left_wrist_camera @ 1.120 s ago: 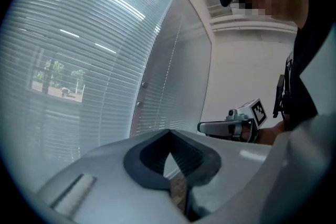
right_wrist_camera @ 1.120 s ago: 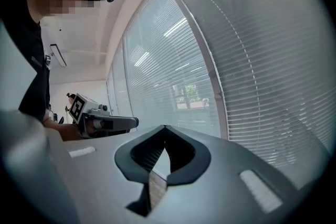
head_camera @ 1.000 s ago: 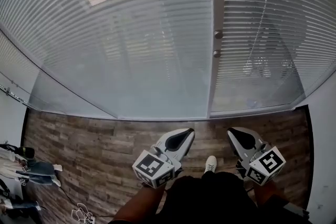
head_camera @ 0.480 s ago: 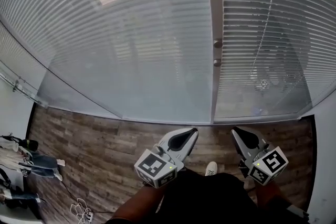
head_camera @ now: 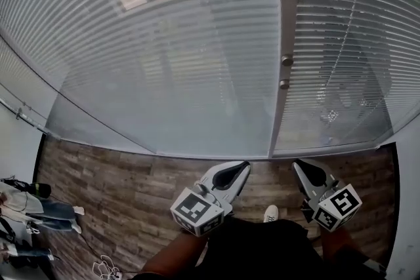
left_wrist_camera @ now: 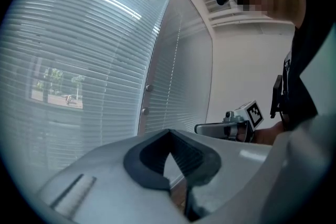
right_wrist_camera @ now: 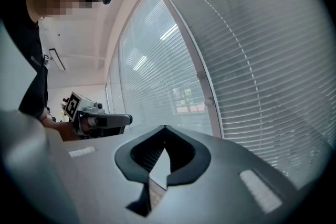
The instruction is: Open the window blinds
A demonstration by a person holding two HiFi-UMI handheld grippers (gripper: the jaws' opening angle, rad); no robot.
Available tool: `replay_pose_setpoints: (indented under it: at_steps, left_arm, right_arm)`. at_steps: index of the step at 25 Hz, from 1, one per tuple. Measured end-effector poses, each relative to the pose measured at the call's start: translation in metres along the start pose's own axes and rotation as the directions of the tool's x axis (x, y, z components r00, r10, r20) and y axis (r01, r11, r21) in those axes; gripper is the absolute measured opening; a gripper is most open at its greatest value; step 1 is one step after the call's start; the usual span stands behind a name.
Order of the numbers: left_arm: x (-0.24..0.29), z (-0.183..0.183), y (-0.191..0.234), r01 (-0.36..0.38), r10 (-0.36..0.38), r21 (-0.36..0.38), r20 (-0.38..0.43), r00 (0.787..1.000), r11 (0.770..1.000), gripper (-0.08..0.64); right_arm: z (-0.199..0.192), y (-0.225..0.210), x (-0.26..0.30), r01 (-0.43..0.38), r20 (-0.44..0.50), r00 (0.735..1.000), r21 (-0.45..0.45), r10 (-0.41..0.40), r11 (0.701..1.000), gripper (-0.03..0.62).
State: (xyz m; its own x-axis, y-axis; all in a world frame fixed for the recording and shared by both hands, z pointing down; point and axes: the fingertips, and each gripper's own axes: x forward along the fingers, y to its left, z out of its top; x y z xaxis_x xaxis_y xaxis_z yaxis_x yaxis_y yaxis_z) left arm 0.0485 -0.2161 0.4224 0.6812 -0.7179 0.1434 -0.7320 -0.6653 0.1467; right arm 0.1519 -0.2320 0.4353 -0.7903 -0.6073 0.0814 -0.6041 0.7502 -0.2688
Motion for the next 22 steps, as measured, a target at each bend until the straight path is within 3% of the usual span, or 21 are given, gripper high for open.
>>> replay_pose_setpoints:
  at_steps: [9,13,16,19,22]
  left_arm:
    - [-0.036,-0.010,0.059,0.035,-0.035,0.011,-0.004,0.999,0.999,0.000]
    - [-0.060,-0.004,0.083,0.044,-0.044,0.011,0.009,0.999,0.999,0.000]
    - [-0.064,0.006,0.097,0.040,-0.040,0.018,0.017,0.999,0.999,0.000]
    - [-0.070,0.012,0.106,0.049,-0.050,0.022,0.038,0.998,0.999,0.000]
    - [-0.077,0.010,0.113,0.051,-0.052,0.022,0.030,0.998,0.998,0.000]
  right_arm:
    - [-0.009,0.018,0.053,0.086,0.034,0.996,-0.045,-0.084,0.995,0.026]
    - [0.010,0.019,0.071,0.175,0.055,0.984,-0.155,-0.168,0.972,0.026]
    - [0.033,0.001,0.083,0.255,0.067,0.967,-0.297,-0.247,0.920,0.026]
    - [0.060,-0.016,0.094,0.322,0.114,0.946,-0.449,-0.304,0.834,0.027]
    - [0.084,-0.038,0.104,0.389,0.158,0.920,-0.498,-0.360,0.775,0.028]
